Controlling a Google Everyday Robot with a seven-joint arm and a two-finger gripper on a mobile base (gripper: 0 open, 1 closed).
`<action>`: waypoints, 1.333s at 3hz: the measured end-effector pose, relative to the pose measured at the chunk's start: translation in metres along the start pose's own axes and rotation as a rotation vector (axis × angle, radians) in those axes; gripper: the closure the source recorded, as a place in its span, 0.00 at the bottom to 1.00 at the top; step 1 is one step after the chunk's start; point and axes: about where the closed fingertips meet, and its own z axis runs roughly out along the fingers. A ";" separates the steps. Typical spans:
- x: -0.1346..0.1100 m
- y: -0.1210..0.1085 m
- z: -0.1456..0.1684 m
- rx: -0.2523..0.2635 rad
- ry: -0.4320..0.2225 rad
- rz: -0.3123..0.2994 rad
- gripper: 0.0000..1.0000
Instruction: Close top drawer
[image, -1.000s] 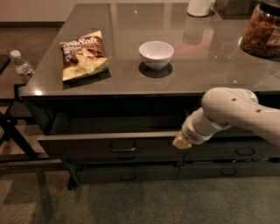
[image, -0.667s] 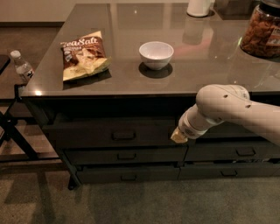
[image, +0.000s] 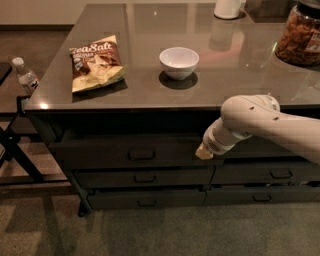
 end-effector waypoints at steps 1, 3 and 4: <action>-0.002 -0.019 0.003 0.034 0.010 0.009 1.00; -0.006 -0.050 0.001 0.095 0.022 0.006 1.00; 0.014 -0.028 -0.017 0.049 0.038 0.054 1.00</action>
Offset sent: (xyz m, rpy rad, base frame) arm 0.0716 -0.0364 0.0160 -0.0913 -0.0956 -0.0688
